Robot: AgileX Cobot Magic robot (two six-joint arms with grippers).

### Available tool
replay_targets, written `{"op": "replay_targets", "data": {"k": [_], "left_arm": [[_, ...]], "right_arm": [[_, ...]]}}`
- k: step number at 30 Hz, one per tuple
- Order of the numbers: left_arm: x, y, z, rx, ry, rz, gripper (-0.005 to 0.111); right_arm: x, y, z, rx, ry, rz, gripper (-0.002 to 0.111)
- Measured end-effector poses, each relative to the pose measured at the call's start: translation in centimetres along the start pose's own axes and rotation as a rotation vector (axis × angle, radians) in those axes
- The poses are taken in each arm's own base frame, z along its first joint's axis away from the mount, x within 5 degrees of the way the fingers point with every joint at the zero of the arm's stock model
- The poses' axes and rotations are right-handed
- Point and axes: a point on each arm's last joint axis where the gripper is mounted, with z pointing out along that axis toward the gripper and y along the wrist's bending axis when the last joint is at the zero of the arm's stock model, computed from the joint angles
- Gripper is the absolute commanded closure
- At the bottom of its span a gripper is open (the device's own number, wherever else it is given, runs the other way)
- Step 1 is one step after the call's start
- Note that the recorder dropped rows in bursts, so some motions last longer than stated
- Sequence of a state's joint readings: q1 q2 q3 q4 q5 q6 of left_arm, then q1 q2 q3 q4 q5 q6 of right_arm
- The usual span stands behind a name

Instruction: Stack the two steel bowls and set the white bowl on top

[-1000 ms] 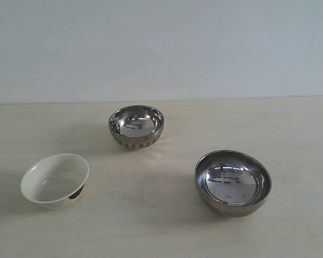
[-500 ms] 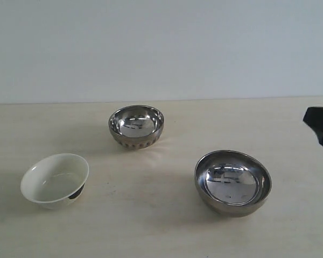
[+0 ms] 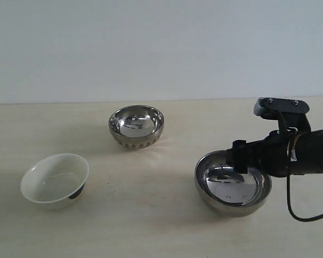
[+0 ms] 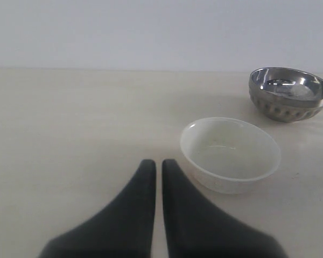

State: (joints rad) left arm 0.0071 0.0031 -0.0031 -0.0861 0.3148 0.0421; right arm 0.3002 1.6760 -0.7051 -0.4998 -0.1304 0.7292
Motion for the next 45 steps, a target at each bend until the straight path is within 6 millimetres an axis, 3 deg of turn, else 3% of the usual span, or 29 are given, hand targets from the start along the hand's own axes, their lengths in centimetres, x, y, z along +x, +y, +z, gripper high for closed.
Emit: {"op": "replay_targets", "data": {"k": [6, 8, 15, 17, 20, 32, 38, 45], "left_arm": [[0.0, 0.0, 0.0, 0.0, 0.0, 0.0, 0.103], [0.0, 0.0, 0.0, 0.0, 0.0, 0.0, 0.103], [0.0, 0.0, 0.0, 0.0, 0.0, 0.0, 0.103], [0.0, 0.0, 0.0, 0.0, 0.0, 0.0, 0.103], [0.0, 0.0, 0.0, 0.0, 0.0, 0.0, 0.103], [0.0, 0.0, 0.0, 0.0, 0.0, 0.0, 0.103], [0.0, 0.0, 0.0, 0.0, 0.0, 0.0, 0.103], [0.0, 0.0, 0.0, 0.0, 0.0, 0.0, 0.103]], "right_arm": [[-0.3, -0.4, 0.1, 0.057, 0.045, -0.014, 0.026], [0.0, -0.5, 0.3, 0.066, 0.062, 0.004, 0.032], [2.1, -1.1, 2.8, 0.086, 0.158, 0.032, 0.065], [2.2, -1.0, 3.1, 0.076, 0.153, 0.045, 0.079], [2.1, -0.9, 3.1, 0.063, 0.137, 0.078, 0.108], [1.5, 0.3, 2.5, 0.03, 0.101, 0.11, 0.108], [0.3, 4.7, 1.3, -0.126, 0.007, 0.071, 0.108], [-0.9, 10.6, 2.1, -0.214, 0.006, -0.019, 0.108]]}}
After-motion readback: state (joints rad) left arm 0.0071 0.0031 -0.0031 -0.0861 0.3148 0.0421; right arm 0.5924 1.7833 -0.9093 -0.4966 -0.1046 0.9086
